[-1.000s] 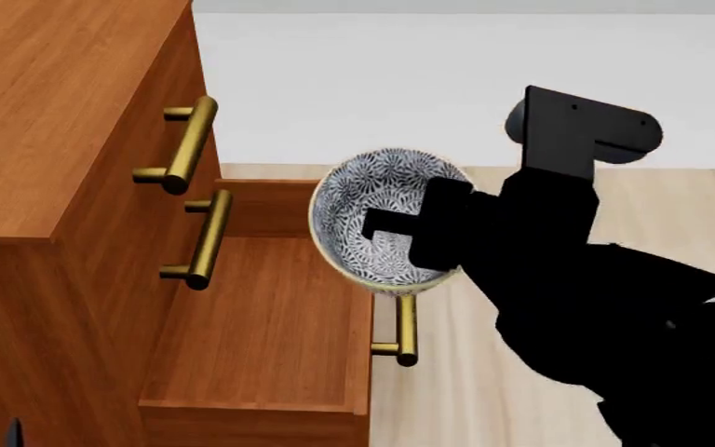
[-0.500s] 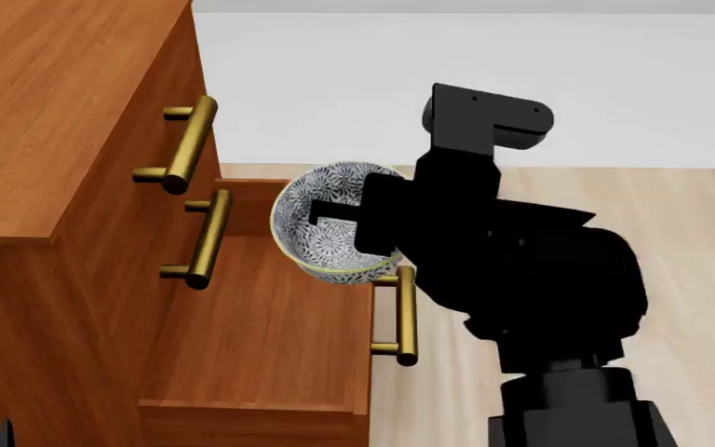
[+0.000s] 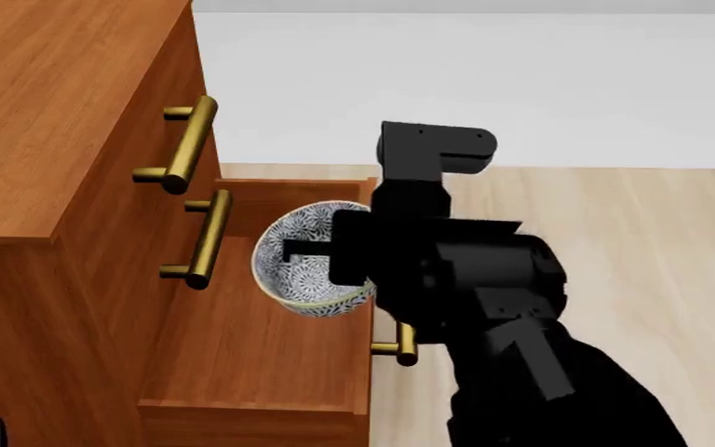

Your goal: Put the bowl in the bottom drawer of the cabinet.

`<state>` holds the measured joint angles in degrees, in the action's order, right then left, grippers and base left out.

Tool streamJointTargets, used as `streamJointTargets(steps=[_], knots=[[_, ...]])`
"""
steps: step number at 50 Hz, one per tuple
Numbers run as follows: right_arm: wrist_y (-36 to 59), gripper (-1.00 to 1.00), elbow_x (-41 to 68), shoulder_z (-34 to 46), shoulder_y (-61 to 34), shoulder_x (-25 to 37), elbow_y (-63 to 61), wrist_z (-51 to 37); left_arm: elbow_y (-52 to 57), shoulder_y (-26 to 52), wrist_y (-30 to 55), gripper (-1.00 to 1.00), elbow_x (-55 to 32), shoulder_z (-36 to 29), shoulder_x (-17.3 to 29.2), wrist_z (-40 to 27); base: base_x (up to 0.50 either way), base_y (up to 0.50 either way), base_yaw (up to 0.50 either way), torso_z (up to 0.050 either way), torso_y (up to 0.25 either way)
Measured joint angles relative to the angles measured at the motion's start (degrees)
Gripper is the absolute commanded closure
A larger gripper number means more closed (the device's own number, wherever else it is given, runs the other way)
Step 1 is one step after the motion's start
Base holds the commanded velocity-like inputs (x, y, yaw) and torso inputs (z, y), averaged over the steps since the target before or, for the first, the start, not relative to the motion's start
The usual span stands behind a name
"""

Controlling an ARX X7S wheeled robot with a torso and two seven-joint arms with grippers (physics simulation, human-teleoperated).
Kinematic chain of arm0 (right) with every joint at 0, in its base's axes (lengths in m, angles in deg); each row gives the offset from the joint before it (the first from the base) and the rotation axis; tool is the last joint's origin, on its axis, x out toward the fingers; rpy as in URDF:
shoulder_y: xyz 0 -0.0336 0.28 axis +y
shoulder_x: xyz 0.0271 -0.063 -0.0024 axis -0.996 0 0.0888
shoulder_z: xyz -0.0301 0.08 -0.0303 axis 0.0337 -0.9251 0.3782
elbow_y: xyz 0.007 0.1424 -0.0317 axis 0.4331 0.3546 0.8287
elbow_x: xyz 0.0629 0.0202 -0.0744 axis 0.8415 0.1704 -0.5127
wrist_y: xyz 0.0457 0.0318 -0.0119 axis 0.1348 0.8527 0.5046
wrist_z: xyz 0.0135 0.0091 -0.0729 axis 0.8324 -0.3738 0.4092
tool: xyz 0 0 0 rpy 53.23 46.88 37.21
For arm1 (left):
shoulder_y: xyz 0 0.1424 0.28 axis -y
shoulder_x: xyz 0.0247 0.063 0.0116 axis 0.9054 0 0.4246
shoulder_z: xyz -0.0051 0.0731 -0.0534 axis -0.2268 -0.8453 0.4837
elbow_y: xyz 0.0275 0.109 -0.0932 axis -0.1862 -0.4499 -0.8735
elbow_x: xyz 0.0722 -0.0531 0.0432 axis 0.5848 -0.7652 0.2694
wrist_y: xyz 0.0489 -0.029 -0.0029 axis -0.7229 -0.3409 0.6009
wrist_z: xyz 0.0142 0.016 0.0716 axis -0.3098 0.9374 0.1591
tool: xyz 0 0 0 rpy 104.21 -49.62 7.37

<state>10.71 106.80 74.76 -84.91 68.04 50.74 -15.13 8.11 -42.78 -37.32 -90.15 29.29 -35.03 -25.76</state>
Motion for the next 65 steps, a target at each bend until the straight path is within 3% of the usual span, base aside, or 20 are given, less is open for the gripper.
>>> streamJointTargets(steps=[13, 24, 38, 65], knots=[[-6.0, 1.0, 20.6, 22.8, -1.1, -0.2, 1.4, -1.2, -0.6, -0.4, -0.8, -1.0, -0.4, 0.4, 0.2, -0.1, 0.0, 0.0, 0.0, 0.0, 0.001], [-8.7, 1.0, 29.8, 33.1, -1.5, -0.3, 0.1, -1.9, -1.1, -0.8, -1.5, -1.0, -0.7, 0.6, 0.2, -0.2, 0.0, 0.0, 0.0, 0.0, 0.0], [-10.1, 1.0, 33.8, 37.5, -1.4, -0.3, -2.0, -2.6, -1.6, -1.2, -2.2, -1.0, -1.0, 0.7, 0.4, -0.2, 0.0, 0.0, 0.0, 0.0, 0.0], [-10.5, 1.0, 35.5, 38.6, 0.0, -0.3, -5.3, -3.0, -2.2, -2.2, -3.6, -1.0, -1.8, 1.7, 0.7, -0.5, 0.0, 0.0, 0.0, 0.0, 0.0]])
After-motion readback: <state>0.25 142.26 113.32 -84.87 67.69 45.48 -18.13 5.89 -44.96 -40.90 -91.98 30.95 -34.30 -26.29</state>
